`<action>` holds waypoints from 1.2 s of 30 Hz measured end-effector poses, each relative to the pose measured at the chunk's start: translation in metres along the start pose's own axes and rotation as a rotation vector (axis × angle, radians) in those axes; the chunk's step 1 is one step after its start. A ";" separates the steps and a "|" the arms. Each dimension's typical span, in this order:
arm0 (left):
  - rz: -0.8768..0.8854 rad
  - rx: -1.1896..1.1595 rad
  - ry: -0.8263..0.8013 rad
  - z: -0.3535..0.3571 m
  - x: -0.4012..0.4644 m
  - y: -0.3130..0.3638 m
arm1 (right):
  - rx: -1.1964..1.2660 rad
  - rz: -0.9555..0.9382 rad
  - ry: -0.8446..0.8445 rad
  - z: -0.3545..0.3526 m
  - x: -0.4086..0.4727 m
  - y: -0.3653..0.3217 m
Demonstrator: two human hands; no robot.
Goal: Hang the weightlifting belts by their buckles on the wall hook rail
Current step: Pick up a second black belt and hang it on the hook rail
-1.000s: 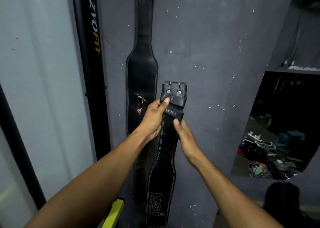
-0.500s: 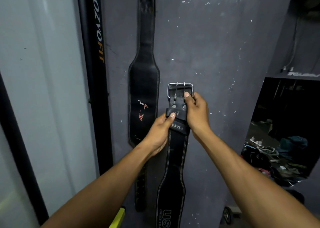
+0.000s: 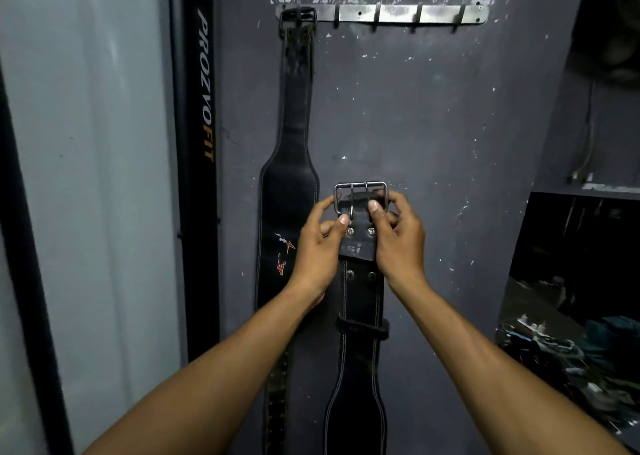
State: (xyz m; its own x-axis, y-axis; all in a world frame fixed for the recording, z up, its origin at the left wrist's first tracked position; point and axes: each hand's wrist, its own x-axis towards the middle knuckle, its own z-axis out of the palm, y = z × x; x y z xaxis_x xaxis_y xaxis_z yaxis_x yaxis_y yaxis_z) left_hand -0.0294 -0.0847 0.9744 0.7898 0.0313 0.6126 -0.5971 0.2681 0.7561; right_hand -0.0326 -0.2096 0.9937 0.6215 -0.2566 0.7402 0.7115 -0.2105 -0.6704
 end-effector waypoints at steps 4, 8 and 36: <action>0.017 -0.012 0.064 0.015 0.014 0.005 | 0.025 0.003 -0.022 -0.009 0.027 0.006; 0.000 0.057 0.075 0.030 0.036 0.017 | -0.002 -0.015 -0.042 -0.022 0.052 0.009; 0.316 0.483 0.192 0.033 0.238 0.082 | -0.171 -0.270 -0.087 0.019 0.242 -0.036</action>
State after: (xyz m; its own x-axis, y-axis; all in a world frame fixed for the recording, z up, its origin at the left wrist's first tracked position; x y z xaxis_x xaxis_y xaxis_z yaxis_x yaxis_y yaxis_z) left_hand 0.1047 -0.0876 1.1894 0.5482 0.2230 0.8061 -0.7676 -0.2486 0.5908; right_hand 0.0988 -0.2459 1.1981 0.4491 -0.0903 0.8889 0.7935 -0.4170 -0.4432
